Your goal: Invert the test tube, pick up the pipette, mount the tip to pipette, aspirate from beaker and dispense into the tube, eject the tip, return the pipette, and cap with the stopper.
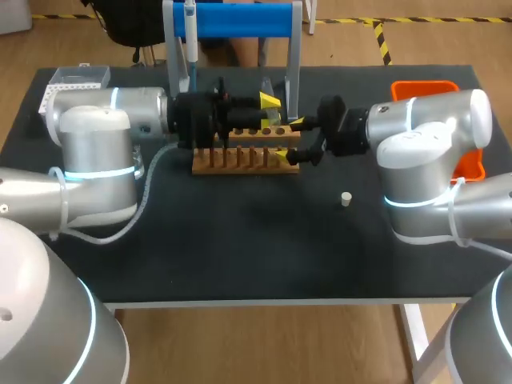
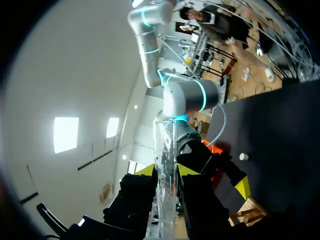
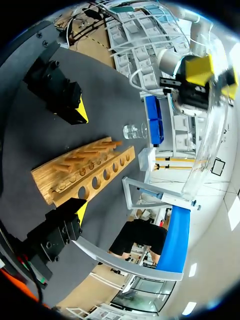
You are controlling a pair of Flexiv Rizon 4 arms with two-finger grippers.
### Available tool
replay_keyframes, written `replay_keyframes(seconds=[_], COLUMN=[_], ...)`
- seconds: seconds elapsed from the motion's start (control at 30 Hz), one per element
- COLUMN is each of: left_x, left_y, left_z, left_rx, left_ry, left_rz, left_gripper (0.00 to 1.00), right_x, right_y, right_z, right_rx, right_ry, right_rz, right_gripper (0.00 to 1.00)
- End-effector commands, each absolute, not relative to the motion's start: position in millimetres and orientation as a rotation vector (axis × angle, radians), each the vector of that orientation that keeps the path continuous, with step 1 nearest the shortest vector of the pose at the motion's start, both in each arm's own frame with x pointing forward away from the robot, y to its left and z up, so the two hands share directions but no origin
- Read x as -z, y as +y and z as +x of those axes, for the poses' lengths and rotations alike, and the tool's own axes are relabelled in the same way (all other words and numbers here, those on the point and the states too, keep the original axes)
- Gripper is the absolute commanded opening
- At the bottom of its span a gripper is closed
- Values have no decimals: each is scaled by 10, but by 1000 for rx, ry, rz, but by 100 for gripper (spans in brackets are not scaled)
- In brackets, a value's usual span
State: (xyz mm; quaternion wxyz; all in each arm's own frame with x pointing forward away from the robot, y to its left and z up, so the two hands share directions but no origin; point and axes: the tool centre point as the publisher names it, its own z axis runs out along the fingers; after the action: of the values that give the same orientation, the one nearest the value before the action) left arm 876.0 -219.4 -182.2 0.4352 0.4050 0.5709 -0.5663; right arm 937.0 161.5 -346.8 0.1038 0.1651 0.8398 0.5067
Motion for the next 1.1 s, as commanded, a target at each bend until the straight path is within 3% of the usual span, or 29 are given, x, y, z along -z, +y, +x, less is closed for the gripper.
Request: replay_keyframes(seconds=[0.03,0.5,1.1], left_x=[1740,1841,1696], left_y=[-2208,-2119,-2087], left_z=[8926,9208,9215], left_rx=[1588,1882,1870], left_ry=[1627,2031,2012], left_rz=[836,55,51], left_gripper=[0,0,0], right_x=[3477,3477,3477], right_y=[1619,1619,1619], right_z=[9362,9362,9362], right_rx=[-1494,-1494,-1494], right_ry=[2473,2473,2473], right_rz=[488,488,488], right_gripper=[100,100,100])
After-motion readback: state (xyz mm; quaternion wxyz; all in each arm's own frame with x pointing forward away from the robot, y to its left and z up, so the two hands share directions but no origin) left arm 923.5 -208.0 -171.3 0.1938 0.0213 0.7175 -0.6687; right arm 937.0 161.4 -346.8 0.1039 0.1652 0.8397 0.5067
